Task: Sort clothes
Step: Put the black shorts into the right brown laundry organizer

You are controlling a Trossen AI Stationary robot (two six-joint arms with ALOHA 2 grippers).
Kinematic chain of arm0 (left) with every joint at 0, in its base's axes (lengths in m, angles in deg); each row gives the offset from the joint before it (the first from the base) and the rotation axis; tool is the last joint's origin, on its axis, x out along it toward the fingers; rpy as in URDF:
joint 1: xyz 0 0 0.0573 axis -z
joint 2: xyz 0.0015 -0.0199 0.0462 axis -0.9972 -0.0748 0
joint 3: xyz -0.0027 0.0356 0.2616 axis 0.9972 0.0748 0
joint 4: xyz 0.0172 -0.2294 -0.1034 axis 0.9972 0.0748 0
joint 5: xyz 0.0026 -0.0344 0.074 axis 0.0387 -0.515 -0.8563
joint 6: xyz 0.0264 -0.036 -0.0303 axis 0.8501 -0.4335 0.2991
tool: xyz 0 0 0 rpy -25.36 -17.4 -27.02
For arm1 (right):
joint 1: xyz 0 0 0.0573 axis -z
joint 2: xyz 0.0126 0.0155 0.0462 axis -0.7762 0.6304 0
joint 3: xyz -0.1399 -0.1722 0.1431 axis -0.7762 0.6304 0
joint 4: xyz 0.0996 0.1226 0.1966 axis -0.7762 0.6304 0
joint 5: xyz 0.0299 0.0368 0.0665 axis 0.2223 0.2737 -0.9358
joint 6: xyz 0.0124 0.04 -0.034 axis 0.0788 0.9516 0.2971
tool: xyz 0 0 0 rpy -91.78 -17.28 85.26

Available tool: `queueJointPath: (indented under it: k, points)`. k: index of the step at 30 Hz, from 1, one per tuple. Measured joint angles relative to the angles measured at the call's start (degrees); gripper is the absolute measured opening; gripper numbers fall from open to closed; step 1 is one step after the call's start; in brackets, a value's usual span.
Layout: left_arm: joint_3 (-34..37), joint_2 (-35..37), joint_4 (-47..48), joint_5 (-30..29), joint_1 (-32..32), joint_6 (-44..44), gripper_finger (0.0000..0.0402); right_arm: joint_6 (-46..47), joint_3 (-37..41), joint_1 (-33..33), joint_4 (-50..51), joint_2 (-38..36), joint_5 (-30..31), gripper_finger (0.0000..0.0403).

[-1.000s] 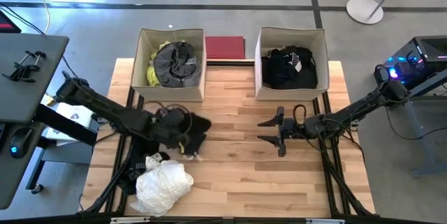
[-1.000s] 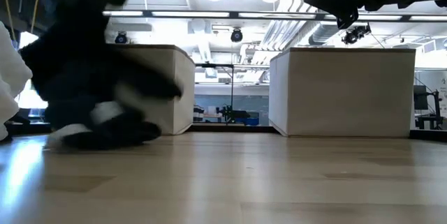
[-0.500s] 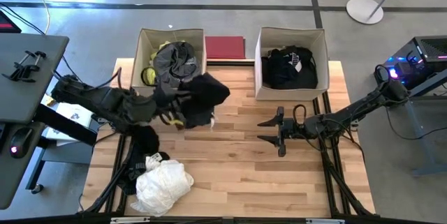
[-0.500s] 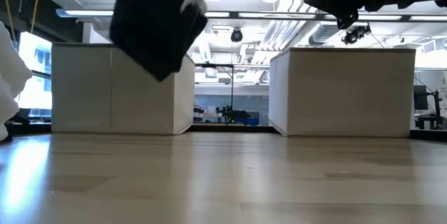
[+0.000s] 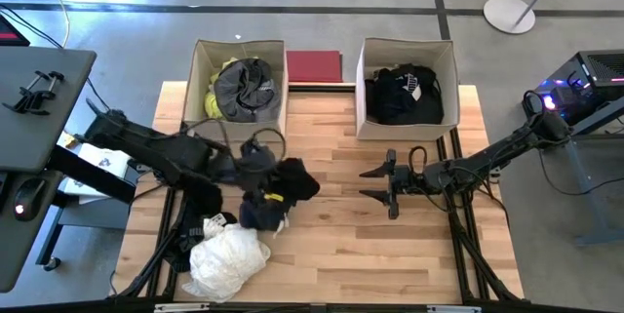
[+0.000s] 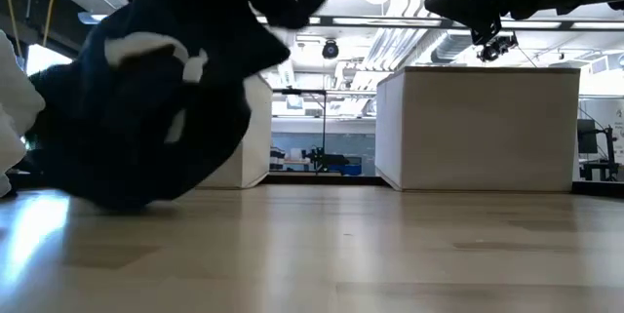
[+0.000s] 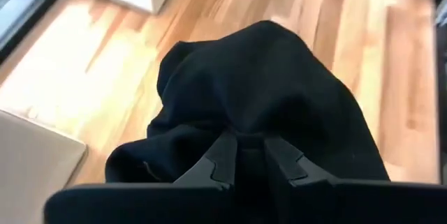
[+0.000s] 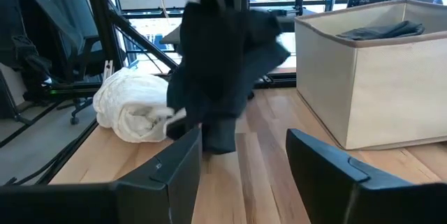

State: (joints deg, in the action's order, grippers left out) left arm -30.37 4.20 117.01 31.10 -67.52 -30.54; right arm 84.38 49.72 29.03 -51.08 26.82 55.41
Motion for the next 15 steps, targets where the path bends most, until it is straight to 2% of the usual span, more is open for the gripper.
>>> queueJointPath:
  k: [9, 15]
  points:
    - [0.0, -14.6, 0.6, 0.5, -0.7, -6.7, 0.0072, 0.5, 0.0, 0.0, 1.1, 0.0, 0.0, 0.0197]
    - [0.0, -23.3, 0.9, 5.8, -2.3, -6.7, 0.008, 0.6, 0.0, 0.0, 1.9, 0.0, 0.0, 0.0197]
